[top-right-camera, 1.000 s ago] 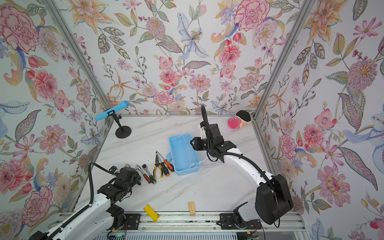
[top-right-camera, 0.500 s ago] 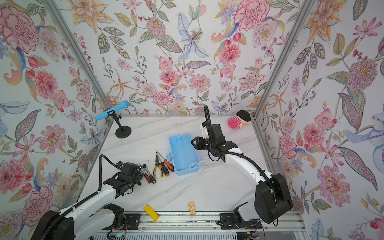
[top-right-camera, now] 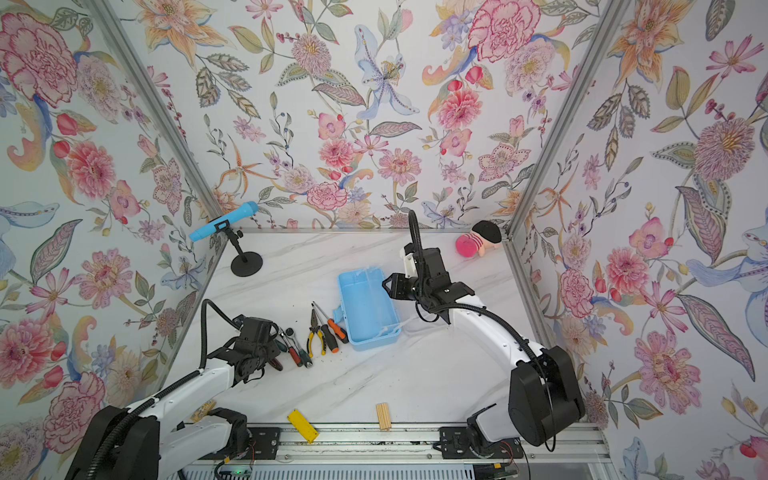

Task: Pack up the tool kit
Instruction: 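Lower the left gripper onto the green-handled ratchet wrench and close it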

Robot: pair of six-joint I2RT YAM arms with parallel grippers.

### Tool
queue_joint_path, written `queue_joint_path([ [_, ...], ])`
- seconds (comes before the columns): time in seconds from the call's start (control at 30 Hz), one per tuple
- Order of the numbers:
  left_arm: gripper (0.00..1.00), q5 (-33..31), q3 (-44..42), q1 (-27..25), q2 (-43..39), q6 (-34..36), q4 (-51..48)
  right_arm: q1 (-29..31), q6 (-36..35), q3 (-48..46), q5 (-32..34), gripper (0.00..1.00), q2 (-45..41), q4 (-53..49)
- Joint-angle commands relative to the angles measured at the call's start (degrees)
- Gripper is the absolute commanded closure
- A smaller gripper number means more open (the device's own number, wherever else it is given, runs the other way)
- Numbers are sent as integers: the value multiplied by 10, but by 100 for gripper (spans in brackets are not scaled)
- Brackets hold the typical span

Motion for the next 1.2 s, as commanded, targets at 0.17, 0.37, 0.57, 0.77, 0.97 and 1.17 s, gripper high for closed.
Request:
queue_joint_path([
  [0.17, 51, 47, 8, 8, 50, 45, 58, -1, 8, -7, 19, 58, 8, 6],
  [0.37, 58, 58, 0, 8, 43, 59, 71, 1, 12, 1, 27, 58, 13, 2],
  [0.57, 64, 61, 16, 8, 59, 88, 73, 4, 16, 10, 28, 58, 14, -4],
  [0.77, 67, 67, 16, 8, 72, 103, 82, 10, 19, 16, 35, 58, 15, -10],
  [0.97, 70, 69, 13, 8, 71, 105, 81, 12, 20, 17, 35, 58, 20, -11],
  [1.17, 83, 72, 14, 8, 70, 108, 76, 12, 21, 20, 34, 58, 22, -12],
])
